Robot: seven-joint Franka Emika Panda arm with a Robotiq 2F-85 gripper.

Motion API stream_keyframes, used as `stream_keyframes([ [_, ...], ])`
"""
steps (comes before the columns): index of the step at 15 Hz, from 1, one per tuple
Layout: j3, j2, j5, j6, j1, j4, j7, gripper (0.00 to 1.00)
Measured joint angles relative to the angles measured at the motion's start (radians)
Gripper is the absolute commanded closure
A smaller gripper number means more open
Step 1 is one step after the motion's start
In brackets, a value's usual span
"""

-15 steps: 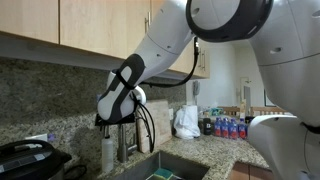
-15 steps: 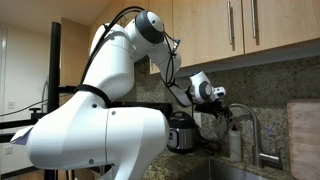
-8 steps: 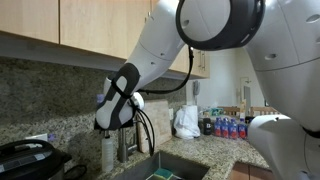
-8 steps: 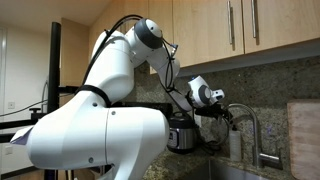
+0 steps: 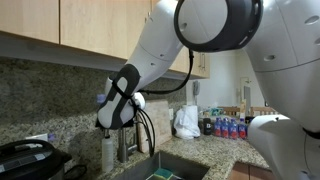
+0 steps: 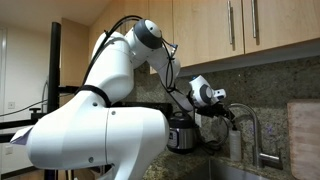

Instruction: Turn the tap nozzle to the right

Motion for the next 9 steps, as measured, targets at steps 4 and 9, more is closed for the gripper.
stream_keyframes([
  [4,-0.008,0.0,0.003,0.0,-0.001,-0.002,0.05,0.0],
  [9,-0.011,-0.015,0.009,0.044,0.001,-0.031,0.11,0.0],
])
